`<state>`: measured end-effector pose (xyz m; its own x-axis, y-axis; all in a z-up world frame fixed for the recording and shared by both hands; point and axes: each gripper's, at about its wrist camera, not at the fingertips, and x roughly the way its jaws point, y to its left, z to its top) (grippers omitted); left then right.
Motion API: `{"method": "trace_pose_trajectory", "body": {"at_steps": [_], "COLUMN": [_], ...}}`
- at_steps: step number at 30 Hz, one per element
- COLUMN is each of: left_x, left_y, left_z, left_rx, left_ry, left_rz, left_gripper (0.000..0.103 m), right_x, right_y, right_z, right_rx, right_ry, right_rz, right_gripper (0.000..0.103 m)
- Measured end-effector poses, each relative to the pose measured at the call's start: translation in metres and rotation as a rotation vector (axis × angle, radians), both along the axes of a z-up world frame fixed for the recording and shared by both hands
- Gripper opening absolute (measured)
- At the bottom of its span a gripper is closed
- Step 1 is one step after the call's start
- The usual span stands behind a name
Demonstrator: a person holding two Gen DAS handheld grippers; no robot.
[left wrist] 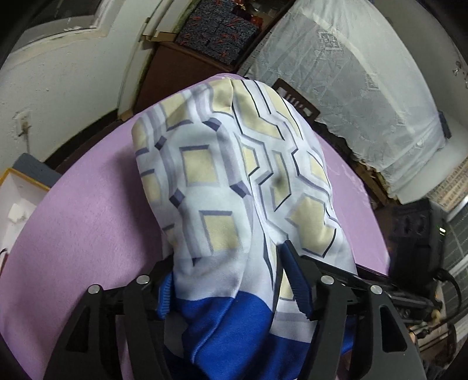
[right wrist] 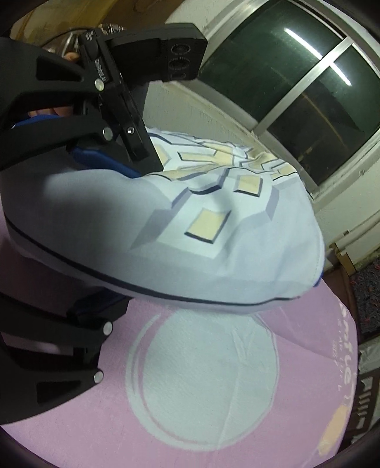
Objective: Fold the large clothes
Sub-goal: 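Lower the jacket bundle onto the bedspread and open both grippers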
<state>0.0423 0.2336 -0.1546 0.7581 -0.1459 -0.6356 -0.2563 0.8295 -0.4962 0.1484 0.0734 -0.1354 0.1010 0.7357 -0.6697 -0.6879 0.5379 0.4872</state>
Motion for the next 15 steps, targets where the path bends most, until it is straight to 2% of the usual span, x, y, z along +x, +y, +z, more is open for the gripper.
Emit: {"method": "trace_pose_trajectory", "body": {"at_steps": [2, 6, 11, 15], "left_x": [-0.007, -0.030, -0.076, -0.117], "left_y": [-0.014, -0.042, -0.066, -0.089], "left_z": [0.008, 0.021, 0.042, 0.075], "left_rx": [0.074, 0.223, 0.299, 0.382], "left_ry": [0.020, 0.066, 0.061, 0.001], "left_rz": [0.021, 0.054, 0.108, 0.174], "left_gripper": [0.071, 0.076, 0.080, 0.087], "right_x": [-0.013, -0.045, -0.083, -0.111], "right_y": [-0.009, -0.036, -0.071, -0.100], "right_z": [0.008, 0.028, 0.052, 0.088], "right_rx": [-0.010, -0.065, -0.066, -0.030], "right_ry": [-0.047, -0.199, -0.303, -0.371], "right_rz": [-0.017, -0.075, -0.131, -0.190], "right_gripper": [0.071, 0.074, 0.075, 0.082]}}
